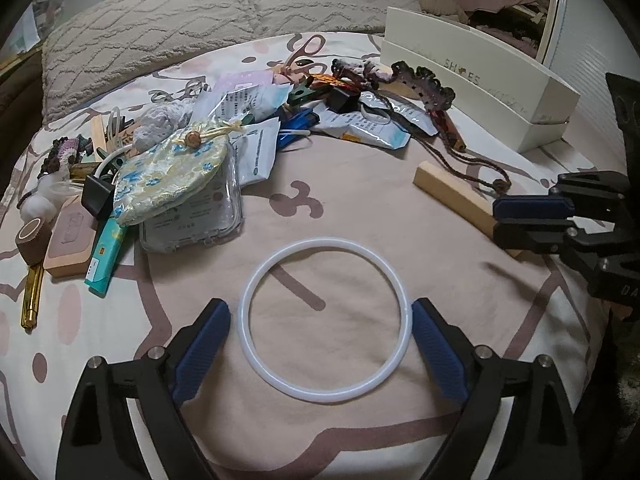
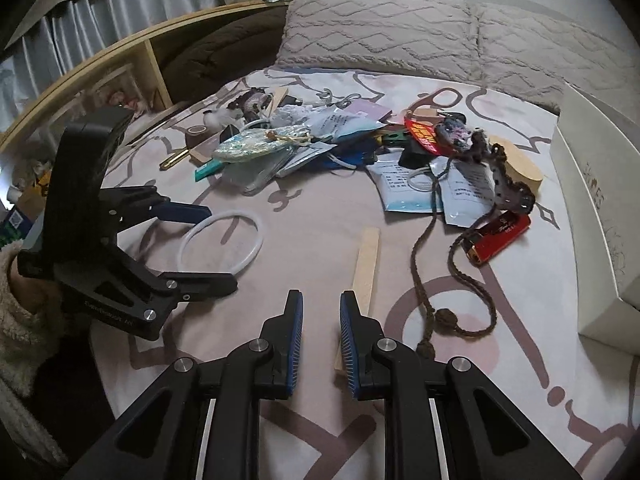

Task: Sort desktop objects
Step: 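Close the right tool on the light wooden stick while the left tool holds the ring, then lift the wooden stick with the right tool and turn it crosswise between the fingers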

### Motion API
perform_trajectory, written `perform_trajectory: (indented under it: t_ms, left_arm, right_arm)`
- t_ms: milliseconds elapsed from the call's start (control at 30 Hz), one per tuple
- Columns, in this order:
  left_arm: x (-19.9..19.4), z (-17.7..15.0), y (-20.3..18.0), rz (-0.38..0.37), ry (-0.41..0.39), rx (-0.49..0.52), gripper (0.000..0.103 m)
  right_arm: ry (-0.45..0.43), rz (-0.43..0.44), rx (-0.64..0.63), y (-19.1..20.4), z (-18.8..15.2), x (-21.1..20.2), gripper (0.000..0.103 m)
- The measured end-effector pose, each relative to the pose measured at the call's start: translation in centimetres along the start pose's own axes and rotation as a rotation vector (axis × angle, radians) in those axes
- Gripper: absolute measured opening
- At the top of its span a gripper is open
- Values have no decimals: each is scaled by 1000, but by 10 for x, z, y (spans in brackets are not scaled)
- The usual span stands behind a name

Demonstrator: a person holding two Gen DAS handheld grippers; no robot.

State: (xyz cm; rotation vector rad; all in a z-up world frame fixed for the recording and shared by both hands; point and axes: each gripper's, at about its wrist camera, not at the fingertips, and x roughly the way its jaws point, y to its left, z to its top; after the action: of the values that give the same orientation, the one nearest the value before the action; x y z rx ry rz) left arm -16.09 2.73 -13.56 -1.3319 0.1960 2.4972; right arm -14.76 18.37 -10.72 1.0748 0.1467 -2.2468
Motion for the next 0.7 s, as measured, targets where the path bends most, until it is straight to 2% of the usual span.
perform_trajectory:
  t_ms: [300, 367, 467, 533, 667, 700]
  left_arm:
    - [2, 0, 0, 9, -1, 3, 95]
    - [2, 0, -1, 6, -1, 1, 96]
    - [2, 0, -1, 7, 0, 1, 96]
    - [2, 0, -1, 7, 0, 2, 96]
    - [2, 0, -1, 6, -1, 1, 96]
    - [2, 0, -1, 7, 0, 1, 96]
  right_arm:
    - [-3, -30, 42, -11, 0, -2, 19]
    - [-10, -13, 28, -7, 0, -4, 19]
    - [-17, 63, -5, 3, 1, -7, 19]
    - [-3, 74, -21, 7, 1, -5, 19]
    - [51, 0, 10, -3, -2, 8, 19]
    - [52, 3, 27, -9, -3, 9, 19]
